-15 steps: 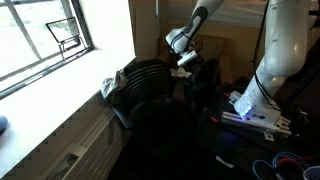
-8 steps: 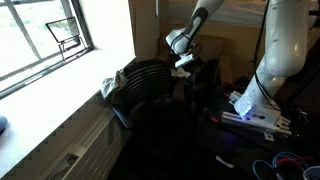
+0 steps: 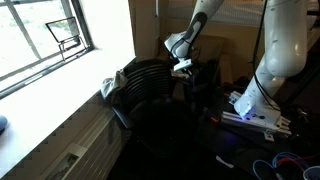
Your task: Unhang the dark blue clothing from the backrest of the black chair and place it on the right side of the sofa, remove the grey clothing from the sofa and hang it on the backrest of the black chair, remove the black backpack from the black chair and put it on the sofa
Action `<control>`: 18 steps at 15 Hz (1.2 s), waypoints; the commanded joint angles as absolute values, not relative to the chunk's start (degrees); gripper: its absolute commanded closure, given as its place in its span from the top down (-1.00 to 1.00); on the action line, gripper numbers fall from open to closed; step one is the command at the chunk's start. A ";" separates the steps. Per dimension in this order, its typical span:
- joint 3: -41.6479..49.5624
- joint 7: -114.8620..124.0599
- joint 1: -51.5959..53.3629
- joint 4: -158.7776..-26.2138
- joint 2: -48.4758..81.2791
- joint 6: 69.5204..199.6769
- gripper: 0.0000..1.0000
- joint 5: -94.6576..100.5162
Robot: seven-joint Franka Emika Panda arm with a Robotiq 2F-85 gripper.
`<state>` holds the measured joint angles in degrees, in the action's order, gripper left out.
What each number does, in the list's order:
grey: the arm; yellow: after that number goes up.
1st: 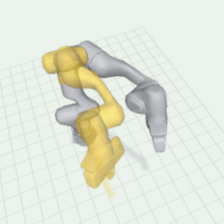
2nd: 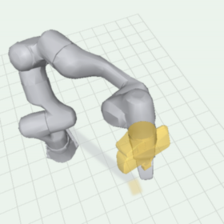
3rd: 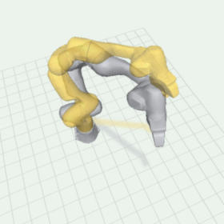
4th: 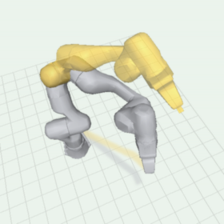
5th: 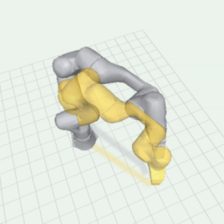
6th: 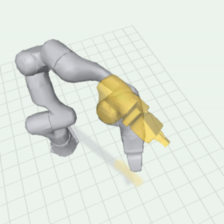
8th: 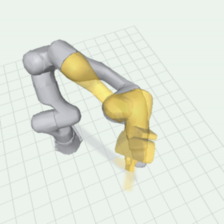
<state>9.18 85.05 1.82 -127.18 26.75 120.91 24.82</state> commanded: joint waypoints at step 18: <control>9.40 69.53 2.45 -124.17 32.25 104.38 1.00 20.79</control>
